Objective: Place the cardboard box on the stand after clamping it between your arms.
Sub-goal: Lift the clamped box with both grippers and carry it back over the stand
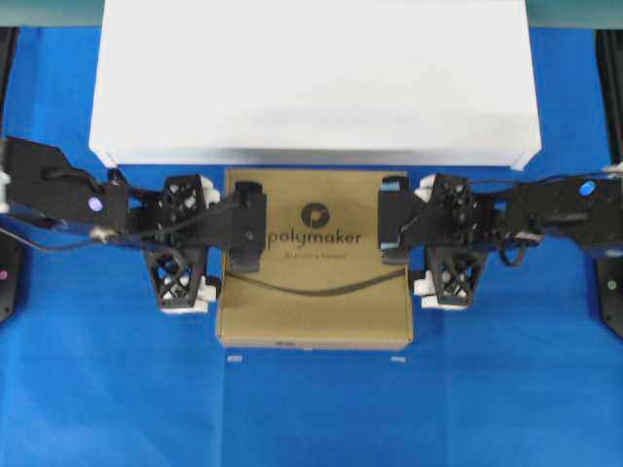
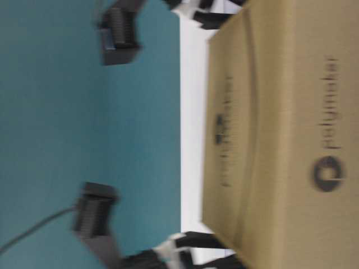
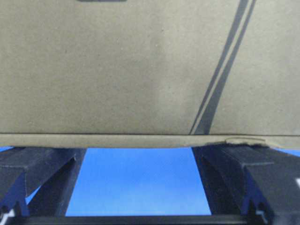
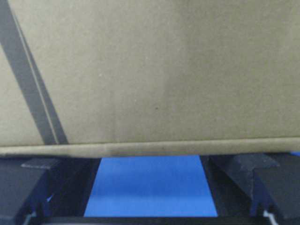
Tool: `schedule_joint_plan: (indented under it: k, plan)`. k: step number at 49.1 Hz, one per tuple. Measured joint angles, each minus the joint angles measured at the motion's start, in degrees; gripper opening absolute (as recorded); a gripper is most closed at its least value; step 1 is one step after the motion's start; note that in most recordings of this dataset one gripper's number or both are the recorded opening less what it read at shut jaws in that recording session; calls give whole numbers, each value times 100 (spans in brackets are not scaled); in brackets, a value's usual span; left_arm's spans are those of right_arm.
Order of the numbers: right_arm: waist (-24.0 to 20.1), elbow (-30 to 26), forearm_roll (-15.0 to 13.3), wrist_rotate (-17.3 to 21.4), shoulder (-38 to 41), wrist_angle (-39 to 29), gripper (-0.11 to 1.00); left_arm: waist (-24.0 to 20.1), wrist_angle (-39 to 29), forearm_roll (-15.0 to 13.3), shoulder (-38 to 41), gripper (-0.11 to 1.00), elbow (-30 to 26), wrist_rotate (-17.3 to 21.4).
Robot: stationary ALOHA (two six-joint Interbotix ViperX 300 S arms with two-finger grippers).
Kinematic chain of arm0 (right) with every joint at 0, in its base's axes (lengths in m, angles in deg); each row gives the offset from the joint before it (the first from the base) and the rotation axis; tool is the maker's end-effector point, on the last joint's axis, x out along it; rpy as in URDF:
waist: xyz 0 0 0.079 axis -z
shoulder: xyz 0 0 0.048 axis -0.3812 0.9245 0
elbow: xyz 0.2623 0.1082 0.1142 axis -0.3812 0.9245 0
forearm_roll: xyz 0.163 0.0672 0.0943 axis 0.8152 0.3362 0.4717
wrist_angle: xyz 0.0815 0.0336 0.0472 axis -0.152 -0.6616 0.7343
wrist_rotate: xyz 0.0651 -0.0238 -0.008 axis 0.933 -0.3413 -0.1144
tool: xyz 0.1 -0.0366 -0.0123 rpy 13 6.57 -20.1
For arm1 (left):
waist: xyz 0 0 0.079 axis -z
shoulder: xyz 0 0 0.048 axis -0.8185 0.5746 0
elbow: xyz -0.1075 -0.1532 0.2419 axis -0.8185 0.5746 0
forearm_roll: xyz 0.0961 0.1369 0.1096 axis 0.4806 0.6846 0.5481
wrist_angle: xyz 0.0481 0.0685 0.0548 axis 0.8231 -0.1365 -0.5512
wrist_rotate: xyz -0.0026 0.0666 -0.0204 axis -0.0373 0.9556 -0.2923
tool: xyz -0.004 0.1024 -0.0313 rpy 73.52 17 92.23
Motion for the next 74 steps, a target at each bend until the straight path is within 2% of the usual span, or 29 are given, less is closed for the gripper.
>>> schedule_joint_plan:
  k: [13, 22, 40, 50, 58, 65, 74]
  plan:
    - [9, -1107, 9, 0, -958, -2180, 99, 18, -1626, -9, -729, 83, -1028, 0]
    - [9, -1758, 9, -9, -1292, -2997, 99, 35, -2285, -9, -1055, 83, -1740, 0]
    - [88, -1784, 9, -53, -1292, -3041, 99, -9, -2426, -9, -958, 83, -1854, 26]
    - [290, -1775, 9, -202, -1213, -3041, 99, -220, -2435, 26, -782, 83, -1881, 114]
    - [571, -1784, 9, -492, -1195, -3041, 99, -510, -2443, 62, -659, 83, -2039, 475]
    - [949, -1775, 18, -914, -1099, -3041, 99, -668, -2452, 79, -510, 83, -2259, 721]
    - [1354, -1775, 229, -1485, -756, -3041, 99, -958, -2452, 88, -360, 83, -2391, 870]
